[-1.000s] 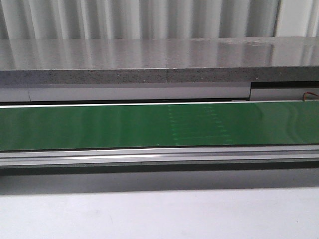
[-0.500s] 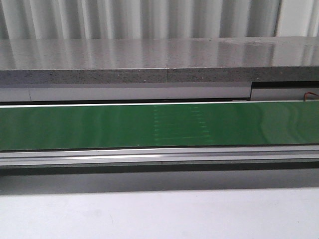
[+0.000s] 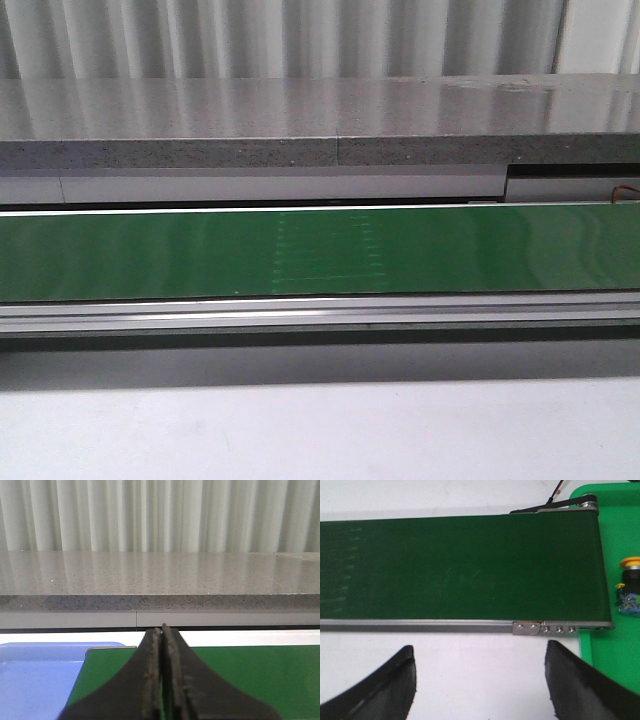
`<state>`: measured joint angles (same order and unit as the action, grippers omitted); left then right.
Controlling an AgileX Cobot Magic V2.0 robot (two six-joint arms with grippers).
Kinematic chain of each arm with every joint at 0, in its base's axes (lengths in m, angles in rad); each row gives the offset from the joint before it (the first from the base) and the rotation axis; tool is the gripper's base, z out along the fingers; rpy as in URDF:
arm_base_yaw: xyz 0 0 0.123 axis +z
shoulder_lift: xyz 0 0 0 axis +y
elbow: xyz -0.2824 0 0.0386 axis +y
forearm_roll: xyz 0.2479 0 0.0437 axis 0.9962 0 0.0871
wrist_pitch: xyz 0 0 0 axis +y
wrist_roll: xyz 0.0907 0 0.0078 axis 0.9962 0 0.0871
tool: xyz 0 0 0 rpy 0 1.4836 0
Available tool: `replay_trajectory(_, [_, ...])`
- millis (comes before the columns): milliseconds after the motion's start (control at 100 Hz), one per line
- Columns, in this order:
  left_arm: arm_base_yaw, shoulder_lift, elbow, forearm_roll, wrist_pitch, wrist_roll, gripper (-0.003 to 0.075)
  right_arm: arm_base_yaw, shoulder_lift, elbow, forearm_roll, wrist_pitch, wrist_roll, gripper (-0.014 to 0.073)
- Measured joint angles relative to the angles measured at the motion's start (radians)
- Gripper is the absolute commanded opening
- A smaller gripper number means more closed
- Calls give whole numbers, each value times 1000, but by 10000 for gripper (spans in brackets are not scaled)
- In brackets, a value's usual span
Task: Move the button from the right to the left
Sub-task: 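Close the right gripper on the yellow button's black body and lift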
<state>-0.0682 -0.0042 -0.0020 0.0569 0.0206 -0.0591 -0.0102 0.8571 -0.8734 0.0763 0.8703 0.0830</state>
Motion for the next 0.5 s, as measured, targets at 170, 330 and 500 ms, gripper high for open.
replay_trajectory(170, [0, 0, 0, 0, 0, 0, -20, -123, 178, -117, 0, 2, -30, 543])
replay_trajectory(330, [0, 0, 0, 0, 0, 0, -20, -276, 328, -174, 57, -12, -144, 543])
replay_trajectory(500, [0, 0, 0, 0, 0, 0, -20, -447, 470, -190, 172, -92, -290, 543])
